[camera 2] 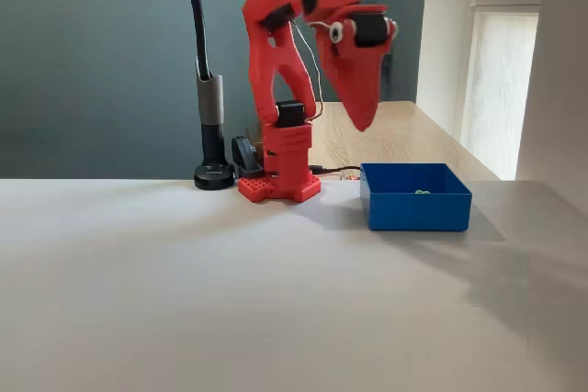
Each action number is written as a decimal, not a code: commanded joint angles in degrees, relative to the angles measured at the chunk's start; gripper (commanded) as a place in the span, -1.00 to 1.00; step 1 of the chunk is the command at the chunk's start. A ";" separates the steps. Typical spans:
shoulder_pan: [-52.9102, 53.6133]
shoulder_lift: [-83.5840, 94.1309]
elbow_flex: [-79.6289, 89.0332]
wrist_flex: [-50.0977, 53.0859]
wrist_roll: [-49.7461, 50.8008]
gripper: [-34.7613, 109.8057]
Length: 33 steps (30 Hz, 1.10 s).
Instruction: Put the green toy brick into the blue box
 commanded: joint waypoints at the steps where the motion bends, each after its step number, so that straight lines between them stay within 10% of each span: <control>1: 6.59 8.35 6.33 -6.15 -1.76 -0.52; 33: 14.06 64.78 75.06 -16.70 -6.33 -0.52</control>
